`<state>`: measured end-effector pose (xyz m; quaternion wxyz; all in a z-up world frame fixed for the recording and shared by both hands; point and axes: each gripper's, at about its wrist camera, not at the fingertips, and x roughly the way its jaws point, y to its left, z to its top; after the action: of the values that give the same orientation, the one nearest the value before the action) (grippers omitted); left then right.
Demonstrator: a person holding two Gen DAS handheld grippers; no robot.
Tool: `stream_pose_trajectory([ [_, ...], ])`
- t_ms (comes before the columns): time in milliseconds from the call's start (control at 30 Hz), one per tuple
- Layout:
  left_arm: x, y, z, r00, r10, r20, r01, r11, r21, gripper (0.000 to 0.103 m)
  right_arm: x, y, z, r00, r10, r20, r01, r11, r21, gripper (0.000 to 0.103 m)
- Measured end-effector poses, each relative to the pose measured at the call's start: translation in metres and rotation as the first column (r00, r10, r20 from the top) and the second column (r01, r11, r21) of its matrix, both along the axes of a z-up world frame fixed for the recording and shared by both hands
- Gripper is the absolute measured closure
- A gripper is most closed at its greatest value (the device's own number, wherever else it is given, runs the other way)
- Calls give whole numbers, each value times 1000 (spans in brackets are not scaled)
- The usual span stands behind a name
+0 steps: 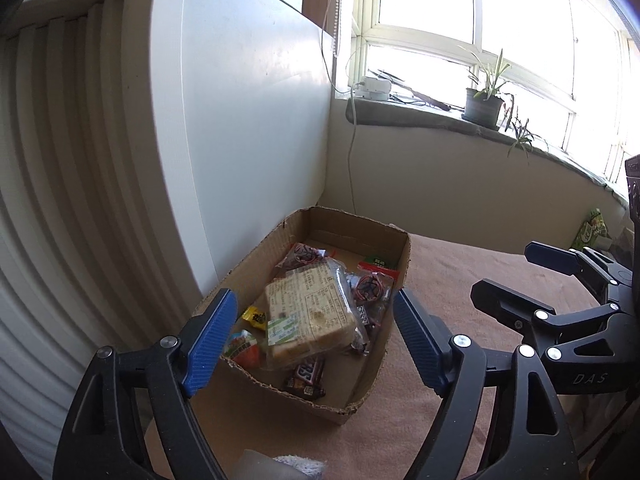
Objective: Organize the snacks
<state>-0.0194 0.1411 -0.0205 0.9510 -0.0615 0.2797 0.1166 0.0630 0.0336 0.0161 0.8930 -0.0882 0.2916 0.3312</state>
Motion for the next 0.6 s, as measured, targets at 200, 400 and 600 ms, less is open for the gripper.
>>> stream_pose_trajectory([
  [200,-15,-7,-9,1000,22,-22,-22,1000,-3,23,-18,-18,-6,999,-49,5,49,999,1,0],
  [400,-20,-16,-7,999,29,-28,-27,998,53,22,-22,-33,-14,996,-83,-18,83,997,-3,0],
  [600,-21,-25,-9,999,19,-36,-17,998,57,22,-26,-43,-15,995,-97,-21,97,995,2,0],
])
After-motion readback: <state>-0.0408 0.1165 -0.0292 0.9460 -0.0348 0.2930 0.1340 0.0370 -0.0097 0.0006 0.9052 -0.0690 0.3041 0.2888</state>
